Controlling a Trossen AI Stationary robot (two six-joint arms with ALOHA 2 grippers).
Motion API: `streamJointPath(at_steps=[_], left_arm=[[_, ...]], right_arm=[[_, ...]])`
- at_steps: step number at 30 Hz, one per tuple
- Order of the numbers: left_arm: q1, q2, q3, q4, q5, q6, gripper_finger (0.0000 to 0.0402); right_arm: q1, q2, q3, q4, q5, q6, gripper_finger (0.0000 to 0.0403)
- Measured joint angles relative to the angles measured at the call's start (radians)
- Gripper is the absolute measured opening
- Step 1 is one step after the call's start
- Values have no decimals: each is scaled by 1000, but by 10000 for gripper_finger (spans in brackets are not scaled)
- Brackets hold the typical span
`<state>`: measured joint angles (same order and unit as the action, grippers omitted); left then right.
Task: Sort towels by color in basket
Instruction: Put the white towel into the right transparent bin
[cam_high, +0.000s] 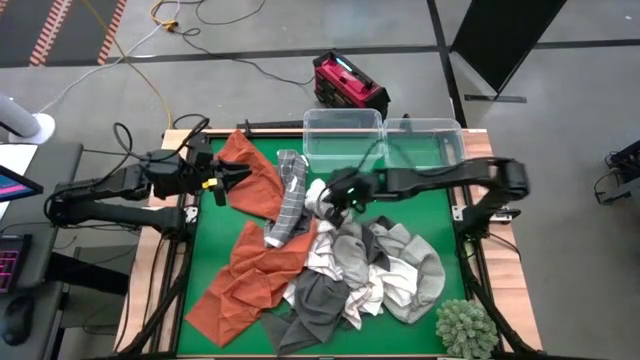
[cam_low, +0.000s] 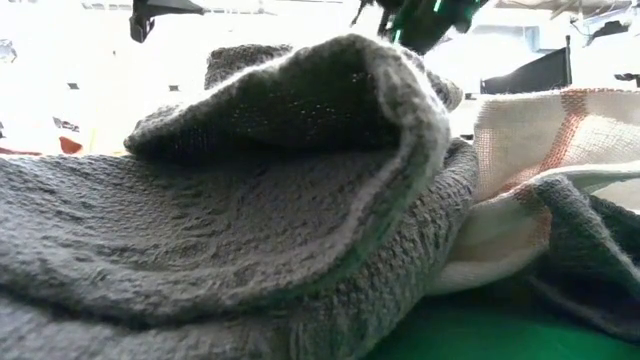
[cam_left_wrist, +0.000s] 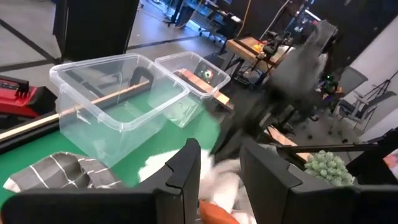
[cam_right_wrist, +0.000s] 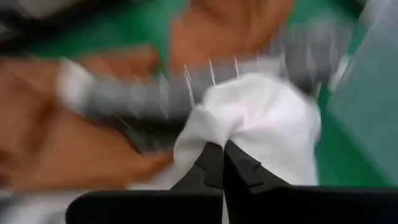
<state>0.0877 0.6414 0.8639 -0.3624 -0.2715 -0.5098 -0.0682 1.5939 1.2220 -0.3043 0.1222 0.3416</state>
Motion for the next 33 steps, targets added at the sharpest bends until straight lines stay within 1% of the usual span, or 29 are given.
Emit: streamJointPath(at_steps=[3,7,11,14,16,22,25,29,33], left_arm=[[0,0,0,18,1,-5,107],[0,0,0,45,3,25,107],[0,-1,0,101,5,31,107],[0,-1,0,134,4,32,107],[0,-1,0,142,4,33,107],[5,0,0,153,-20,43,107],[18,0,0,160,-37,43,107],[35,0,0,216,-37,51,107],[43,0,0,270,-38,82,107]], right_arm=[[-14,-133,28,1,-12,-33,16],[-35,-304,58,24,-91,-103,16],[-64,-455,85,24,-95,-107,16],[-91,-547,102,24,-66,-150,16],[-111,-591,113,45,-57,-188,16],[-158,-679,155,250,-95,-324,16],[-178,-702,208,263,-87,-444,16],[-195,-710,273,227,50,-679,16],[-231,-704,312,147,279,-887,16]])
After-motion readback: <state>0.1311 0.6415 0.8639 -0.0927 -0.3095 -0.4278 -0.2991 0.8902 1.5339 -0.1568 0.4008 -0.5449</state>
